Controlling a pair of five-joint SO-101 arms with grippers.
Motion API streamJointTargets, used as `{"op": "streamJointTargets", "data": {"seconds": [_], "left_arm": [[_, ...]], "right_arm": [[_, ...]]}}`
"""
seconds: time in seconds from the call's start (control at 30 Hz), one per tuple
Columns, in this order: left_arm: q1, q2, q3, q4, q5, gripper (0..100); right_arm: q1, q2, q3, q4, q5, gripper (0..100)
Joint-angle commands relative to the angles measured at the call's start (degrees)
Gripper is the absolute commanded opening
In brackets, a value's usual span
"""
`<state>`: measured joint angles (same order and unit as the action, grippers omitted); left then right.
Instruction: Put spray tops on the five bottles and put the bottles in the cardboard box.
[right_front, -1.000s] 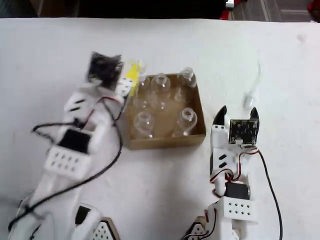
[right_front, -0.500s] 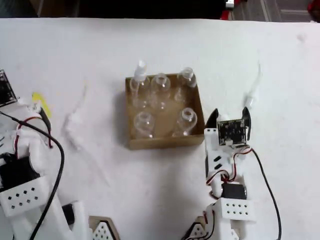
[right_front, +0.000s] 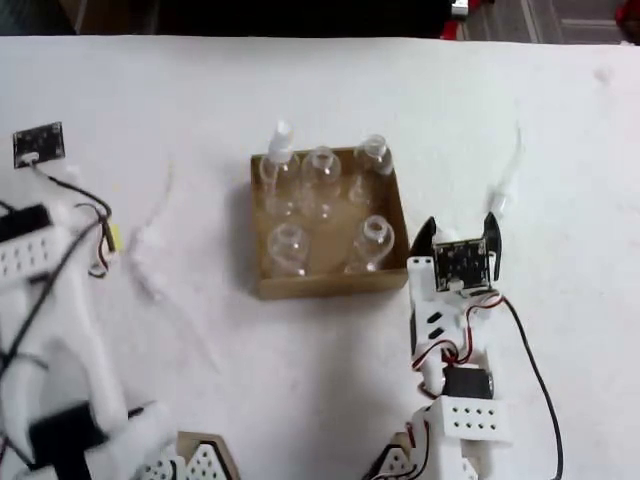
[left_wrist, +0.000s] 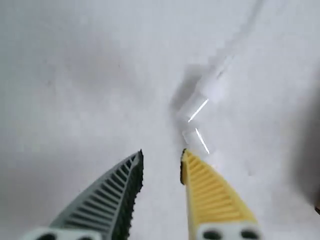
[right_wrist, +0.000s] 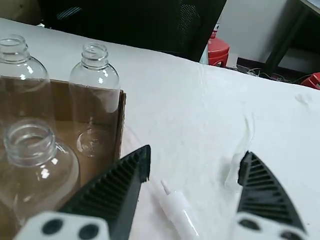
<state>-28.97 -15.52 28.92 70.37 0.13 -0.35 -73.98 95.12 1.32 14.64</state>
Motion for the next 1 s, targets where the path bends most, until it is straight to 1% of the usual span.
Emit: {"op": "streamJointTargets", "data": {"seconds": [0.0,0.03,0.1,0.17,0.27,0.4,0.47,0.67,0.83,0.97], "left_arm": [[0.7,7.7,-7.7,4.5,1.8,11],[1.2,8.8,-8.0,4.2,1.6,8],[1.8,10.9,-8.3,2.7,-2.4,3],[2.4,12.5,-7.7,1.8,-5.5,3],[2.5,16.0,-6.9,1.3,-5.5,2],[2.6,21.2,-6.7,-4.7,-5.5,2],[3.3,22.8,-6.8,-6.3,-5.5,2],[7.0,22.8,-7.0,-6.2,-5.6,2],[7.1,20.8,-10.0,-3.5,-5.6,2],[7.2,16.7,-14.9,-4.5,-5.5,2]], "right_arm": [[-0.7,-0.3,-0.3,-1.1,0.8,26.1],[-0.7,-0.3,-0.3,-1.1,0.8,26.1],[-0.7,-0.3,-0.3,-1.1,0.8,26.1],[-0.7,-0.3,-0.3,-1.1,0.8,26.1],[-0.7,-0.3,-0.2,-1.1,0.8,26.1],[-0.7,-0.3,-0.2,-1.1,0.8,26.1],[-0.7,-0.3,-0.2,-1.2,0.8,26.1],[-0.7,-0.3,-0.2,-1.2,0.8,26.1],[-0.7,-0.1,-0.2,-1.1,0.8,26.1],[-0.7,0.0,-0.2,-1.3,0.8,26.1]]}}
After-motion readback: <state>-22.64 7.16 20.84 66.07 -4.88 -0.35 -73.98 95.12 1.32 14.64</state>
